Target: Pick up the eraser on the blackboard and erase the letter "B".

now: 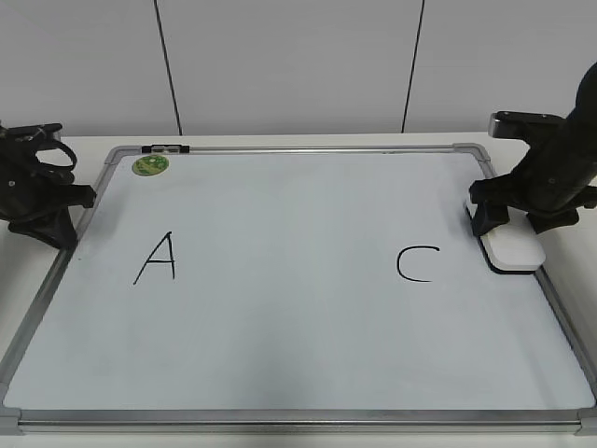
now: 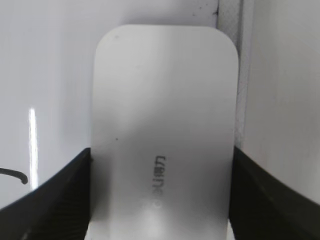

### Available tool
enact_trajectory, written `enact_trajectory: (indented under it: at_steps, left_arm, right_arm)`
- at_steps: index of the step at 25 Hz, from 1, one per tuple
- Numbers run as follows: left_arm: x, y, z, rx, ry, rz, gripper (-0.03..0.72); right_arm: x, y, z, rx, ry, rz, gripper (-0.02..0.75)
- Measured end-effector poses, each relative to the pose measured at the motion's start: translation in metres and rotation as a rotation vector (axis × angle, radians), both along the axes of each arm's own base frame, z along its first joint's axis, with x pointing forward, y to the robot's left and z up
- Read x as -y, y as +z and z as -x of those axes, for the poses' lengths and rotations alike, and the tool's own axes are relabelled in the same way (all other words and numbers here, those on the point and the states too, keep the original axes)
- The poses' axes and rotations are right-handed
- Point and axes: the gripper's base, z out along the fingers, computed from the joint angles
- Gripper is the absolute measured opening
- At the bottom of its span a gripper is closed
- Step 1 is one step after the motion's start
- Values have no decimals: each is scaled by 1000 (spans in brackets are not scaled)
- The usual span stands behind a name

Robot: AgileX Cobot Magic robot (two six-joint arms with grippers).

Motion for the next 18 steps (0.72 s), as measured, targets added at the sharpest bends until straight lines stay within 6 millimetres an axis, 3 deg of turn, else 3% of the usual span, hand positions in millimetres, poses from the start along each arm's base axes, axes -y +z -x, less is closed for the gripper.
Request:
enact_trajectory:
  at_steps: [6,11,18]
  left_arm:
    - [0,0,0,0,0,0,48]
    - [0,0,0,0,0,0,73]
    - [-1,8,-4,-9,-18,-10,293]
  right_arm:
    - [0,2,-4,-1,4,-2,587]
    - [-2,25,-15,5,20,-12,627]
    - [-1,77,-21,70,47,1,629]
